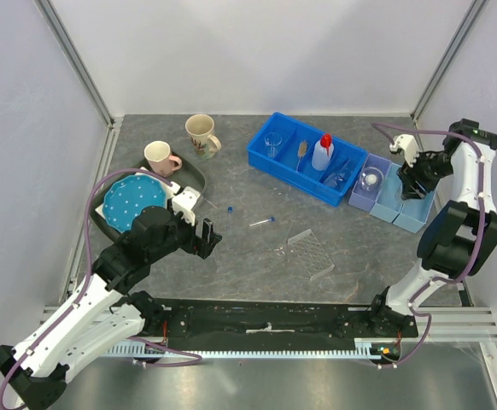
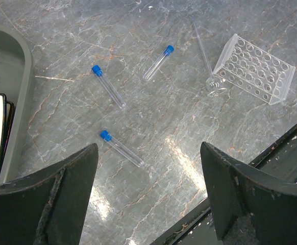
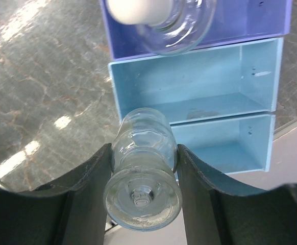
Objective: Organize the chemistry lab equipment
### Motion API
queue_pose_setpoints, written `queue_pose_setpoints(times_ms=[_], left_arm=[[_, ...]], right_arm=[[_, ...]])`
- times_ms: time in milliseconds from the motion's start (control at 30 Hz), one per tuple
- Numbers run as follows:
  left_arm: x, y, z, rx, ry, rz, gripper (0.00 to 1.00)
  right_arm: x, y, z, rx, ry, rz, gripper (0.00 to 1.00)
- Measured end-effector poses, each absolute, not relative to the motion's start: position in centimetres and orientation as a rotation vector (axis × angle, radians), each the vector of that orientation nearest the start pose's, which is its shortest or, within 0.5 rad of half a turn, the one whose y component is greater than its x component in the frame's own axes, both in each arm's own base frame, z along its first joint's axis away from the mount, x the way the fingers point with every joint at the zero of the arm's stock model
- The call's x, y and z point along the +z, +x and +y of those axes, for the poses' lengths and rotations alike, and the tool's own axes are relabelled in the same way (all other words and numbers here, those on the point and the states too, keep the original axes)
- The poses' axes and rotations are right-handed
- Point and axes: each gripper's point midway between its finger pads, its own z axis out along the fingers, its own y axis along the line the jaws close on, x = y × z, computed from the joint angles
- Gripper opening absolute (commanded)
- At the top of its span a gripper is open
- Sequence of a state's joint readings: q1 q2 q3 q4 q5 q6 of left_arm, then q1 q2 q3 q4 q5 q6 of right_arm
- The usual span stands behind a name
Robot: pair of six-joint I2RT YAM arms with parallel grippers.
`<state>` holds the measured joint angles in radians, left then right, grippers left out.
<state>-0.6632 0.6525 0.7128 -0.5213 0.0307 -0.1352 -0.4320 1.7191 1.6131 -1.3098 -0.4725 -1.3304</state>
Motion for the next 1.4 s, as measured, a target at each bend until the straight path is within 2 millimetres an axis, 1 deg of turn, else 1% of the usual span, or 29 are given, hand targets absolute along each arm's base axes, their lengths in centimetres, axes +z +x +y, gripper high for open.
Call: queue_pose_setpoints(times_ms=[167, 267, 467, 567, 767, 867, 900, 967, 1000, 1067, 1100, 1167, 1200, 1267, 1300, 1400], left_arm=[[20.1, 19.5, -16.6, -0.529, 0.56, 1.996, 0.88], [20.0, 19.5, -16.6, -0.528, 0.561, 1.999, 0.88], [19.9, 19.6, -16.7, -0.526, 0.562, 2.005, 0.88], [19.9, 19.6, -16.7, -0.526, 0.562, 2.005, 0.88], [19.9, 19.6, -16.7, -0.525, 0.562, 2.005, 0.88], [19.8, 19.6, -16.7, -0.525, 0.562, 2.006, 0.88], [19.8, 19.6, -16.7, -0.525, 0.562, 2.007, 0.88], [19.8, 19.6, -16.7, -0.525, 0.562, 2.007, 0.88], [19.8, 19.6, -16.7, -0.525, 0.562, 2.007, 0.88], [19.8, 19.6, -16.7, -0.525, 0.562, 2.007, 0.88], [19.8, 19.6, -16.7, -0.525, 0.562, 2.007, 0.88], [19.8, 19.6, -16.7, -0.525, 0.562, 2.007, 0.88], [19.8, 19.6, -16.7, -0.525, 0.562, 2.007, 0.88], [19.8, 19.6, -16.7, -0.525, 0.562, 2.007, 0.88], [19.8, 19.6, -16.7, -0.525, 0.562, 2.007, 0.88], [19.8, 19.6, -16.7, -0.525, 0.562, 2.007, 0.88]], right_arm=[[14.8, 35.0, -10.9, 0.247, -1.156, 2.381, 0.24], [13.7, 36.3, -11.0, 0.249, -1.141, 2.381, 0.25], [11.9, 38.9, -10.4, 0.228, -1.142, 2.361, 0.27], [10.7, 39.7, -10.0, 0.229, -1.136, 2.368, 0.28], [7.5, 39.9, -10.5, 0.243, -1.099, 2.43, 0.31], [6.3, 39.5, -10.6, 0.253, -1.086, 2.458, 0.39], [6.1, 39.4, -10.6, 0.256, -1.084, 2.463, 0.44], [5.8, 39.2, -10.6, 0.261, -1.078, 2.472, 0.49], [5.6, 39.1, -10.6, 0.264, -1.073, 2.476, 0.54], [5.4, 39.1, -10.5, 0.269, -1.064, 2.482, 0.59], [5.4, 39.1, -10.5, 0.269, -1.061, 2.484, 0.64], [5.3, 39.0, -10.5, 0.27, -1.052, 2.488, 0.72], [5.3, 39.0, -10.5, 0.271, -1.048, 2.489, 0.79], [5.2, 38.9, -10.5, 0.273, -1.04, 2.495, 0.84], [5.2, 38.9, -10.5, 0.27, -1.039, 2.499, 0.89], [5.6, 38.8, -10.6, 0.253, -1.035, 2.499, 0.92]])
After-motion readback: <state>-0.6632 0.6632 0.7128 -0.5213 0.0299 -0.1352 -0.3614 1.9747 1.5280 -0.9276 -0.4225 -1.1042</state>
